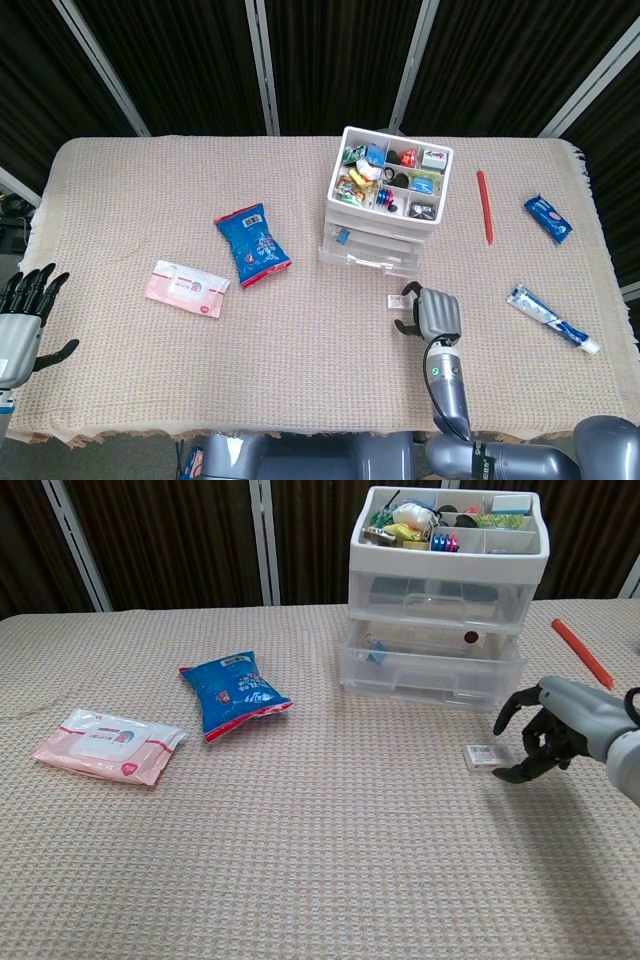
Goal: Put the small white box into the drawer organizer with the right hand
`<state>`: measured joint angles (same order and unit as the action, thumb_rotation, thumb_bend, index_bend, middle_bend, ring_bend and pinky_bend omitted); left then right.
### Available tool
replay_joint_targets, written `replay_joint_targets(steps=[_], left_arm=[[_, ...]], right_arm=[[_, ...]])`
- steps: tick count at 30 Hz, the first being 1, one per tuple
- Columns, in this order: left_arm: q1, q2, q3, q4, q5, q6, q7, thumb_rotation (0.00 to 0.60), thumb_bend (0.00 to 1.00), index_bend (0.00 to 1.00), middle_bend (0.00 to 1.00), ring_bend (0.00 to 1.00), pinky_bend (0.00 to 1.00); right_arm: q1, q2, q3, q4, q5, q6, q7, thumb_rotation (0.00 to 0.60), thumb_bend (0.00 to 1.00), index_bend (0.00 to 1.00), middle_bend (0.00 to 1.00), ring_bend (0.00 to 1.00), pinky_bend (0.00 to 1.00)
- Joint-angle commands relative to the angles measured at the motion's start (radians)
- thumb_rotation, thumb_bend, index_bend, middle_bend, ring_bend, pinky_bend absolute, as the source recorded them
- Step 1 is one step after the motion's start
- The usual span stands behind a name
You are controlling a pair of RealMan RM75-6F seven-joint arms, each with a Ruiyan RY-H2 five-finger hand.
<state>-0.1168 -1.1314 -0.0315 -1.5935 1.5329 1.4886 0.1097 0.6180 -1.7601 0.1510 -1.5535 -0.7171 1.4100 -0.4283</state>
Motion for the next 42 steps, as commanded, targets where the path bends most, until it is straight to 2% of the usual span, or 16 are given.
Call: replay_joint_targets(steps=[1,11,21,25,34,42], left_arm=[[0.000,0.000,0.000,0.000,-0.001,-0.001,-0.001,0.600,0.20,0.08,0.00,0.00,0.00],[-0.001,0.001,0.000,-0.003,-0.003,-0.005,-0.005,0.600,0.20,0.09,0.00,0.00,0.00],[-0.002,0.002,0.001,-0.007,-0.004,-0.009,-0.006,0.600,0.20,0.09,0.00,0.00,0.00],[-0.002,0.002,0.001,-0.008,-0.004,-0.009,-0.006,0.600,0.20,0.09,0.00,0.00,0.00],[-0.003,0.001,0.000,-0.009,-0.002,-0.008,-0.009,0.600,0.20,0.11,0.00,0.00,0.00],[-0.003,-0.001,-0.002,-0.006,-0.001,-0.004,-0.013,0.600,0.20,0.11,0.00,0.00,0.00]], right_arm=[[-0.005,-0.035,0.014,0.051,-0.037,-0.014,0.012,0.600,0.13,0.40,0.79,0.77,0.58],[-0.015,-0.080,0.036,0.132,-0.038,-0.063,0.007,0.600,0.21,0.40,0.79,0.77,0.58],[-0.026,-0.101,0.062,0.176,-0.037,-0.091,-0.001,0.600,0.25,0.41,0.79,0.77,0.58],[-0.034,-0.106,0.070,0.190,-0.038,-0.099,-0.007,0.600,0.30,0.42,0.79,0.77,0.58],[-0.058,-0.121,0.082,0.219,-0.055,-0.107,-0.002,0.600,0.33,0.61,0.80,0.77,0.58],[-0.077,-0.119,0.083,0.191,-0.127,-0.081,0.043,0.600,0.33,0.66,0.80,0.77,0.58]])
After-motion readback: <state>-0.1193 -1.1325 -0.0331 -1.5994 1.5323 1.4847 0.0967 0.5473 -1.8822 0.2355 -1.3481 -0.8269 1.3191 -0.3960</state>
